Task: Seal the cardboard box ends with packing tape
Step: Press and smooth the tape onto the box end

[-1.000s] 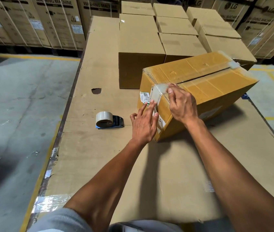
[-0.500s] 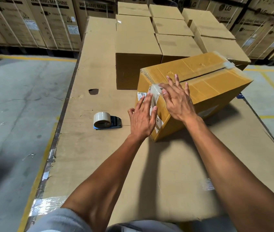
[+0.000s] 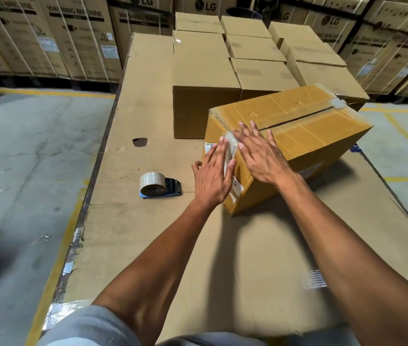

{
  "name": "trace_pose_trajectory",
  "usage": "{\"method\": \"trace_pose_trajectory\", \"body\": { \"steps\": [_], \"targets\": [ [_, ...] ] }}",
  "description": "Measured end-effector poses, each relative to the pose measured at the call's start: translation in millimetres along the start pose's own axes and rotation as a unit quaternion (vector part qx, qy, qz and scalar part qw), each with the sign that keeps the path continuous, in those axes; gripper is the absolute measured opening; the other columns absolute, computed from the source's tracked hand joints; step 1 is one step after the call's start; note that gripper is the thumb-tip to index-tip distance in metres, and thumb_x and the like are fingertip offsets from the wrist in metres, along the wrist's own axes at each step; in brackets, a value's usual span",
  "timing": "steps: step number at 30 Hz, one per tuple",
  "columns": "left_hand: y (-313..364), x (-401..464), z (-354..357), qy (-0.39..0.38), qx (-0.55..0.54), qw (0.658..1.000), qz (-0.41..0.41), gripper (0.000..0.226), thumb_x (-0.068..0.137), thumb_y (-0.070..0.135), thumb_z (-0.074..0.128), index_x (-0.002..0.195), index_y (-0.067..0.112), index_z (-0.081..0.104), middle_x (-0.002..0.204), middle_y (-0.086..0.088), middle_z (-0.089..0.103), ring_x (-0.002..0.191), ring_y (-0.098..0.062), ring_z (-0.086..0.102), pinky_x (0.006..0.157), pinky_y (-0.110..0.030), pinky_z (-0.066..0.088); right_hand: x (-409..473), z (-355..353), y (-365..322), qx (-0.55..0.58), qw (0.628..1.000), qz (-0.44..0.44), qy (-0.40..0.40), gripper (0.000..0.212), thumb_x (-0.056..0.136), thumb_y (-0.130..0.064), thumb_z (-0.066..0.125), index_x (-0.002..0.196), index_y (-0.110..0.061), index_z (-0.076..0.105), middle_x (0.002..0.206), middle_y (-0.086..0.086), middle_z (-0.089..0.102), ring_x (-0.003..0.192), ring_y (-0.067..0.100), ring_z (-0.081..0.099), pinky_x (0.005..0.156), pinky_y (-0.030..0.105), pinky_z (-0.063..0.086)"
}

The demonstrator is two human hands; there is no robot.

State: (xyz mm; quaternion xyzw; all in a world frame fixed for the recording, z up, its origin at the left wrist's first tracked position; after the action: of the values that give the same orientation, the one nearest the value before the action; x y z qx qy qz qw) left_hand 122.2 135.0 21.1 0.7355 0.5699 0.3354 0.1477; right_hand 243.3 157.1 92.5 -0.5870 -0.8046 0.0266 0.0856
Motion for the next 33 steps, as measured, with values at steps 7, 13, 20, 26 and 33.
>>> {"method": "trace_pose_trajectory", "body": {
  "steps": [7, 13, 20, 26, 33],
  "targets": [
    [-13, -12, 25, -0.037, -0.020, 0.997, -0.060, 0.064, 0.115, 0.057, 0.023, 0.173, 0.029, 0.021, 0.180, 0.011, 0.021, 0.166, -0.011, 0.018, 0.109, -0.050, 0.034, 5, 4, 2, 0.003, 0.999, 0.030, -0.021, 0.063, 0.113, -0.048, 0.024, 0.168, -0.017, 0.024, 0.175, -0.002, 0.023, 0.165, 0.023, -0.002, 0.134, 0.053, 0.000],
    [-12, -4, 12, -0.019, -0.041, 0.997, -0.062, 0.066, 0.115, 0.059, 0.023, 0.174, 0.030, 0.016, 0.181, 0.011, 0.016, 0.165, -0.010, 0.017, 0.111, -0.047, 0.029, 5, 9, 4, -0.025, 0.998, 0.028, -0.042, 0.066, 0.109, -0.058, 0.021, 0.169, -0.037, 0.003, 0.179, -0.001, 0.000, 0.164, 0.025, -0.007, 0.133, 0.056, 0.000],
    [-6, 6, 12, -0.005, -0.051, 0.997, -0.060, 0.060, 0.117, 0.053, 0.023, 0.173, 0.033, 0.018, 0.180, 0.014, 0.019, 0.165, -0.011, 0.020, 0.102, -0.041, 0.024, 8, 8, 5, -0.019, 0.997, 0.049, -0.050, 0.059, 0.111, -0.053, 0.022, 0.168, -0.040, 0.013, 0.179, -0.002, -0.001, 0.165, 0.026, -0.010, 0.133, 0.057, 0.001],
    [-22, 3, 14, -0.031, -0.007, 0.997, -0.065, 0.060, 0.116, 0.047, 0.024, 0.173, 0.029, 0.021, 0.180, 0.006, 0.025, 0.167, -0.015, 0.016, 0.107, -0.049, 0.031, 6, 7, 5, -0.016, 0.997, 0.070, -0.041, 0.069, 0.110, -0.056, 0.021, 0.170, -0.023, 0.009, 0.178, 0.001, -0.002, 0.164, 0.024, -0.010, 0.134, 0.051, 0.000],
    [2, 10, 11, 0.002, -0.077, 0.996, -0.045, 0.060, 0.116, 0.042, 0.028, 0.174, 0.031, 0.014, 0.181, 0.015, 0.013, 0.166, -0.012, 0.016, 0.108, -0.048, 0.028, 3, 6, -1, -0.003, 0.998, 0.042, -0.036, 0.061, 0.111, -0.049, 0.023, 0.169, -0.031, 0.017, 0.178, -0.004, 0.013, 0.165, 0.021, 0.004, 0.134, 0.053, 0.006]
  ]
}}
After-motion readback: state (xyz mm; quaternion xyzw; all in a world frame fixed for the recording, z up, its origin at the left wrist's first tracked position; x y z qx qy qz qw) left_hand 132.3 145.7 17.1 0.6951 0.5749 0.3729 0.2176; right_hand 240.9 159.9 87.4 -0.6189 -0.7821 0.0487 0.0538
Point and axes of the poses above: each hand's wrist, its own x-axis towards the middle knuckle, its own z-axis out of the palm, y = z × x, the point moved 10 cm from there along x, towards the middle knuckle
